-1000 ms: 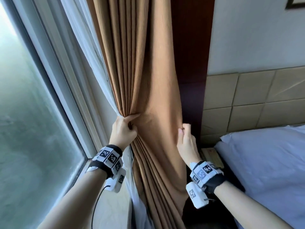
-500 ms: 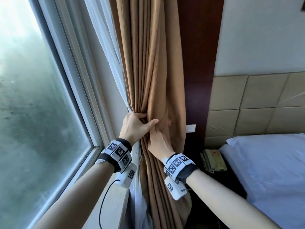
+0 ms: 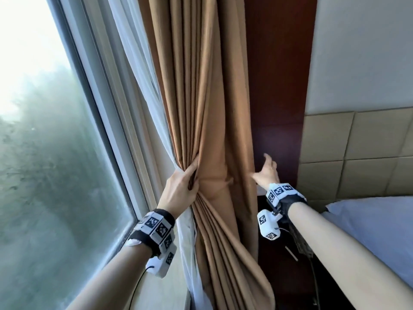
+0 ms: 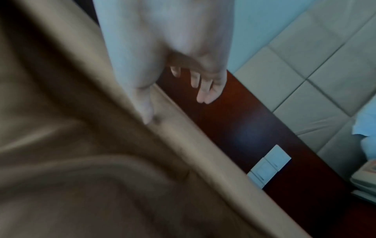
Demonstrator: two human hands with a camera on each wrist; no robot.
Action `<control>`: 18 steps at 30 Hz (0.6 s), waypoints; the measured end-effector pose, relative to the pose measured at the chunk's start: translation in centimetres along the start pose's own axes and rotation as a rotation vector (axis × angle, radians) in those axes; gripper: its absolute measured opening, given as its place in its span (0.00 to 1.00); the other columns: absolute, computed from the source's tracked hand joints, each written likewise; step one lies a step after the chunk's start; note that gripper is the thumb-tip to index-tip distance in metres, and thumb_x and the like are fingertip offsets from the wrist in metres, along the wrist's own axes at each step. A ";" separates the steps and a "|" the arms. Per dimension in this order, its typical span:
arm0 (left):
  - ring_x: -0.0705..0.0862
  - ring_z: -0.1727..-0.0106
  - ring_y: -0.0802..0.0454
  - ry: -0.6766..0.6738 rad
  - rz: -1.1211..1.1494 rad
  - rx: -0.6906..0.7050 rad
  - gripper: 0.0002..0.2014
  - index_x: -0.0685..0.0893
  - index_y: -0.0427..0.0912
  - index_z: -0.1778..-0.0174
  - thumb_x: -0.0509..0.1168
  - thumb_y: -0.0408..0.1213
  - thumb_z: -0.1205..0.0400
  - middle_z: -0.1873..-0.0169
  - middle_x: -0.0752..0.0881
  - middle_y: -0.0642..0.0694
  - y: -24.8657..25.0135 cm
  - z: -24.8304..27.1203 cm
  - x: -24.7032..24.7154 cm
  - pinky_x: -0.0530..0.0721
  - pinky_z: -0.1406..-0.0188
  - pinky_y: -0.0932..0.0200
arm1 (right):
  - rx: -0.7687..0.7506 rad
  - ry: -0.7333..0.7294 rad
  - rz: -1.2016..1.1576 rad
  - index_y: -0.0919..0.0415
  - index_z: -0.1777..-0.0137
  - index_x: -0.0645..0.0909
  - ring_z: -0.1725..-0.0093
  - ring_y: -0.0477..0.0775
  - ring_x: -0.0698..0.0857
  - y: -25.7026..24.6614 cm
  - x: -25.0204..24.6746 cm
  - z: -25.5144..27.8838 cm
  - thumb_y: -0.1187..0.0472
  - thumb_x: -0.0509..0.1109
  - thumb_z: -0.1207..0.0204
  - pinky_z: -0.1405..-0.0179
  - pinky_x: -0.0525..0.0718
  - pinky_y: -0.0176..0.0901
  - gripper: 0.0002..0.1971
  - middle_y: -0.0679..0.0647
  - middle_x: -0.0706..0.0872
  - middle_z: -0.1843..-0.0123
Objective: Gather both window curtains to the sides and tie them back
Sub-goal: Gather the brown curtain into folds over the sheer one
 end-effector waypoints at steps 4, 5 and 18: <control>0.71 0.71 0.49 -0.015 -0.067 0.090 0.43 0.51 0.68 0.18 0.61 0.27 0.21 0.67 0.66 0.54 1.0 -0.2 0.1 0.73 0.65 0.64 | -0.016 -0.151 -0.077 0.51 0.15 0.50 0.23 0.61 0.71 -1.3 1.3 -3.2 0.54 0.82 0.35 0.24 0.70 0.55 0.54 0.56 0.68 0.19; 0.76 0.68 0.46 -0.030 -0.064 0.076 0.39 0.58 0.67 0.19 0.60 0.27 0.20 0.64 0.72 0.51 0.9 -0.2 0.1 0.78 0.63 0.61 | -0.033 -0.145 -0.075 0.56 0.17 0.58 0.27 0.62 0.76 -1.9 2.0 -3.3 0.56 0.79 0.31 0.27 0.74 0.52 0.45 0.58 0.75 0.24; 0.85 0.51 0.36 0.005 -0.005 -0.114 0.15 0.87 0.50 0.40 0.65 0.36 0.22 0.49 0.82 0.38 -0.6 -1.3 1.5 0.84 0.49 0.53 | -0.325 -0.026 0.255 0.69 0.38 0.78 0.52 0.74 0.86 -4.2 4.6 10.3 0.65 0.58 0.19 0.54 0.85 0.59 0.13 0.71 0.87 0.55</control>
Point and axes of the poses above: each hand's wrist, its own z-axis away from the middle knuckle, its own x-axis out of the palm, y = z × x, the point moved 5 cm from there along -z, towards the middle knuckle
